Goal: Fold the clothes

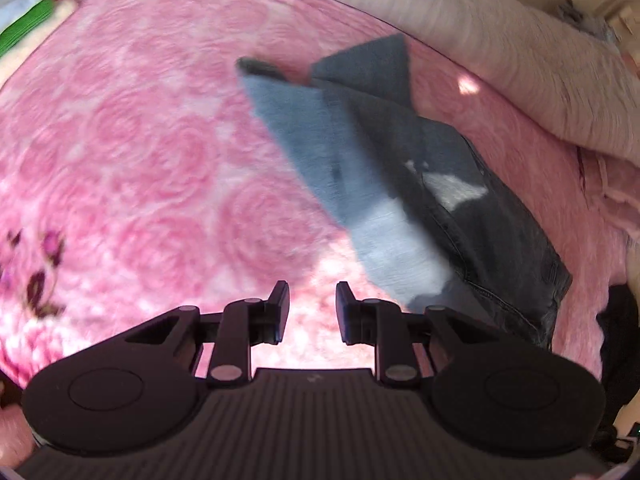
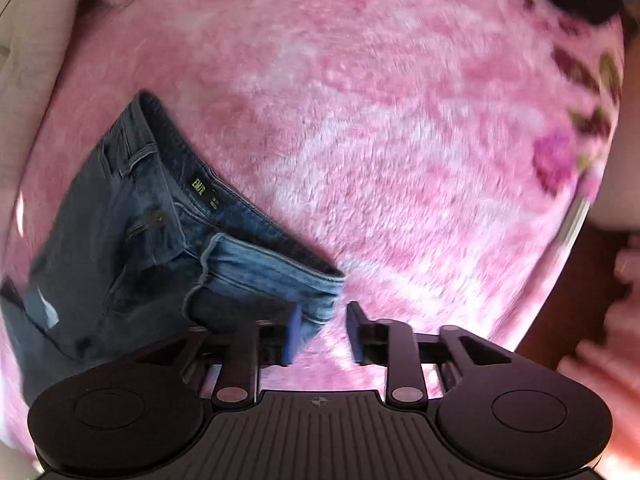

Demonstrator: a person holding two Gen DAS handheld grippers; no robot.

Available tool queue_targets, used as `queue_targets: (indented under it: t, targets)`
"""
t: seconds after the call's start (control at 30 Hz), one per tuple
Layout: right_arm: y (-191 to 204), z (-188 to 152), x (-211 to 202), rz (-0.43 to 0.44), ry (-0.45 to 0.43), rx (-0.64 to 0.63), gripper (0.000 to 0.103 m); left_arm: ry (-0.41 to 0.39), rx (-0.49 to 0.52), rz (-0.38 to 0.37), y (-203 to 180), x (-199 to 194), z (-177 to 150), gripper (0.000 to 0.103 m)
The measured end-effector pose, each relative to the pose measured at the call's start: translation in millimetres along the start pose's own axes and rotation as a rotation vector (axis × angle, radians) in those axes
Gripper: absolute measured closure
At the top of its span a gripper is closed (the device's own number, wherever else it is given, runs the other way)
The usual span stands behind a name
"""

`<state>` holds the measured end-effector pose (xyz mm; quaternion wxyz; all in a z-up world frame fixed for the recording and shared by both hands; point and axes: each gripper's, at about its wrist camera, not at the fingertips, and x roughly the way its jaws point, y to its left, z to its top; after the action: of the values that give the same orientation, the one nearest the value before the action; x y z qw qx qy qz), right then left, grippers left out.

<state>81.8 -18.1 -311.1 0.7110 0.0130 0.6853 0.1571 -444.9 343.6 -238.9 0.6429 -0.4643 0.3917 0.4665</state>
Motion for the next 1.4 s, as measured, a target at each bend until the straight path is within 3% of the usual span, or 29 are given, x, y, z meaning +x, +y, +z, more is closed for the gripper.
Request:
queue_targets:
  t: [0.13, 0.27, 0.53, 0.7, 0.8, 0.87, 0.93, 1.0, 1.07, 1.13, 1.23, 1.4]
  targets:
    - [-7.2, 17.0, -11.9, -0.031, -0.105, 0.087, 0.061, 0.0, 0.069, 0.001, -18.5, 21.4, 38.9, 0.076]
    - [-4.5, 50.3, -14.0, 0.006, -0.138, 0.184, 0.06, -0.003, 0.094, -0.008, -40.4, 56.9, 97.1, 0.071]
    - [67.7, 68.2, 1.7, 0.104, -0.132, 0.055, 0.059, 0.056, 0.077, 0.009, -98.7, 161.7, 220.0, 0.068]
    - [112.7, 71.9, 13.6, 0.157, -0.111, -0.044, 0.059, 0.042, 0.097, 0.083, -140.1, 214.9, 289.4, 0.064]
    - [111.1, 67.6, 18.4, 0.137, -0.09, -0.031, 0.059, 0.035, 0.11, 0.118, -158.6, 240.7, 322.1, 0.062]
    - [104.5, 66.0, 20.7, 0.113, -0.082, -0.011, 0.059, 0.034, 0.128, 0.149, -170.0, 257.0, 339.6, 0.054]
    - [96.6, 64.8, 21.8, 0.085, -0.077, 0.014, 0.059, 0.062, 0.161, 0.223, -177.6, 277.6, 348.5, 0.05]
    - [89.7, 62.3, 20.1, 0.059, -0.071, 0.038, 0.059, 0.102, 0.197, 0.309, -181.6, 299.1, 353.0, 0.053]
    - [85.4, 63.6, 18.1, 0.042, -0.068, 0.061, 0.059, 0.126, 0.216, 0.344, -175.2, 309.0, 351.6, 0.074]
    - [84.6, 64.7, 15.7, 0.038, -0.063, 0.073, 0.059, 0.118, 0.2, 0.309, -163.5, 300.0, 349.7, 0.096]
    - [87.7, 66.7, 15.9, 0.045, -0.055, 0.071, 0.059, 0.075, 0.195, 0.221, -144.5, 266.8, 346.4, 0.097]
    - [104.4, 67.0, 25.7, 0.074, -0.034, 0.04, 0.059, -0.112, 0.068, 0.11, -54.2, 130.7, 296.9, 0.098]
